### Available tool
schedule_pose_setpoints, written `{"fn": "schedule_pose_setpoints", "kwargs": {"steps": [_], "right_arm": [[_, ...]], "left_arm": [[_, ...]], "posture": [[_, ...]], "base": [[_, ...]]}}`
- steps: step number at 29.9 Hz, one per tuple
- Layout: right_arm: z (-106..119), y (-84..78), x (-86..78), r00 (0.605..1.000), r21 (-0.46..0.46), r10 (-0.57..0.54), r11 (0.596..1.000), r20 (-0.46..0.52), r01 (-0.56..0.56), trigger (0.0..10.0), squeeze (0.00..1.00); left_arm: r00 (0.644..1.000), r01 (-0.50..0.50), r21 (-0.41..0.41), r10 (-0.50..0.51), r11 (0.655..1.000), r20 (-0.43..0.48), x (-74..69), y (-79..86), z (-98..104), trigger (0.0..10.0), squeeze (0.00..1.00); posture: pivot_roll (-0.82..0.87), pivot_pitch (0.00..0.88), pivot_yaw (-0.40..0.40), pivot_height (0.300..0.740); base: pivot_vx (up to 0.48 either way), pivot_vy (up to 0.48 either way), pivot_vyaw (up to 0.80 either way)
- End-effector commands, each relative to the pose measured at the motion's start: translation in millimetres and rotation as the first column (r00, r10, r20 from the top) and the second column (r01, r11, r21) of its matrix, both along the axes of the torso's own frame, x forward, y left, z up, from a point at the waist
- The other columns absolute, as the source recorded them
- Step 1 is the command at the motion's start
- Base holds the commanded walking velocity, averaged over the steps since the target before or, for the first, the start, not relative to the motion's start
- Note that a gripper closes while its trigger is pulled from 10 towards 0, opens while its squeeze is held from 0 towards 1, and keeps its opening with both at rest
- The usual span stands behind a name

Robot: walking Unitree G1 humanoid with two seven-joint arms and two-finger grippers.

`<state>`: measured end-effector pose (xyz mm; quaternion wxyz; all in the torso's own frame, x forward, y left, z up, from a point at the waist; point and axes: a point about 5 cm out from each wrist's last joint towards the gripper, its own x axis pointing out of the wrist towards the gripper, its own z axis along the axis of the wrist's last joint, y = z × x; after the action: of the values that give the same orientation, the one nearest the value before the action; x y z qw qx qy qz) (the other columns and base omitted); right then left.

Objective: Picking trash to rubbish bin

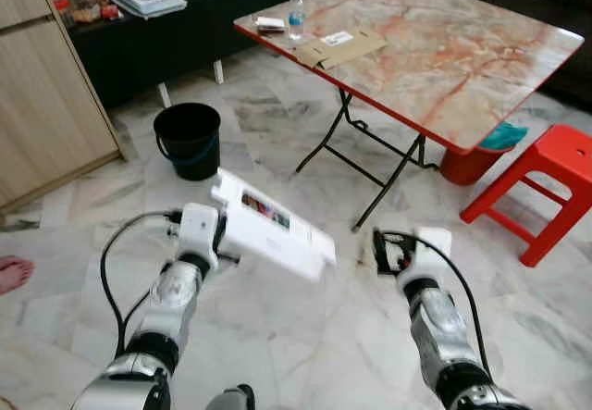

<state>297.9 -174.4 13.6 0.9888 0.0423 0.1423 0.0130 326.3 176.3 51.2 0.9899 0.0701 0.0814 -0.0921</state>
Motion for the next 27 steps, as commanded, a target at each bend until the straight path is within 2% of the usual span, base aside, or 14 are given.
{"fn": "schedule_pose_setpoints", "kwargs": {"steps": [1, 2, 3, 5, 7, 8, 11, 15, 19, 27], "right_arm": [[-23.4, -4.7, -19.2, 0.991, -0.012, -0.001, 1.000, -0.134, 0.000, 10.0, 0.00], [-31.4, -6.3, -26.7, 0.984, -0.016, -0.003, 1.000, -0.180, 0.000, 10.0, 0.00], [-31.4, -6.3, -26.7, 0.984, -0.016, -0.003, 1.000, -0.180, 0.000, 10.0, 0.00], [-47.0, -9.4, -43.3, 0.962, -0.030, -0.004, 1.000, -0.272, -0.005, 10.0, 0.00], [-50.8, -9.3, -47.6, 0.956, -0.027, -0.001, 1.000, -0.295, -0.008, 10.0, 0.00], [-60.2, -8.7, -59.1, 0.938, -0.040, 0.003, 0.999, -0.347, -0.017, 10.0, 0.00], [-71.0, -7.9, -73.7, 0.914, -0.044, -0.008, 0.999, -0.405, -0.010, 10.0, 0.00], [-75.6, -7.6, -80.9, 0.905, -0.021, -0.028, 1.000, -0.425, 0.021, 10.0, 0.00], [-78.5, -3.2, -84.8, 0.898, -0.020, -0.004, 1.000, -0.440, -0.006, 10.0, 0.00], [-78.2, -3.8, -83.7, 0.896, -0.014, -0.010, 1.000, -0.445, 0.004, 10.0, 0.00]], "left_arm": [[0.993, -0.021, 0.082, 0.031, 0.996, -0.112, -13.6, 11.9, -21.4, 10.0, 0.00], [0.989, -0.044, 0.091, 0.057, 0.995, -0.140, -17.9, 17.7, -26.8, 10.0, 0.00], [0.989, -0.044, 0.091, 0.057, 0.995, -0.140, -17.9, 17.7, -26.8, 10.0, 0.00], [0.964, -0.107, 0.075, 0.122, 0.991, -0.237, -29.0, 30.5, -41.0, 10.0, 0.00], [0.954, -0.106, 0.098, 0.129, 0.990, -0.269, -33.6, 33.1, -46.4, 10.0, 0.00], [0.924, -0.078, 0.168, 0.135, 0.983, -0.358, -50.9, 38.2, -63.7, 10.0, 0.00], [0.879, -0.113, 0.171, 0.179, 0.979, -0.443, -73.6, 43.7, -82.8, 10.0, 0.00], [0.855, -0.154, 0.167, 0.216, 0.974, -0.471, -83.2, 45.4, -90.1, 10.0, 0.00], [0.839, -0.177, 0.173, 0.240, 0.969, -0.489, -87.7, 47.3, -93.5, 10.0, 0.00], [0.812, -0.214, 0.171, 0.273, 0.962, -0.517, -95.9, 51.8, -98.6, 10.0, 0.00]], "posture": [[0.14, 0.145, -0.089, 0.740], [0.13, 0.146, -0.090, 0.740], [0.13, 0.146, -0.090, 0.740], [0.14, 0.144, -0.092, 0.740], [0.15, 0.141, -0.093, 0.740], [0.15, 0.142, -0.092, 0.740], [0.14, 0.140, -0.088, 0.740], [0.14, 0.143, -0.090, 0.740], [0.14, 0.140, -0.092, 0.740], [0.14, 0.124, -0.086, 0.740]], "base": [[0.000, 0.000, 0.00], [0.000, 0.000, 0.00], [0.000, 0.000, 0.00], [0.000, 0.000, 0.00], [0.000, 0.000, 0.00], [0.000, 0.000, 0.00], [0.000, 0.000, 0.48], [0.286, 0.000, 0.79], [0.480, 0.000, 0.79], [0.480, 0.000, 0.05]]}}
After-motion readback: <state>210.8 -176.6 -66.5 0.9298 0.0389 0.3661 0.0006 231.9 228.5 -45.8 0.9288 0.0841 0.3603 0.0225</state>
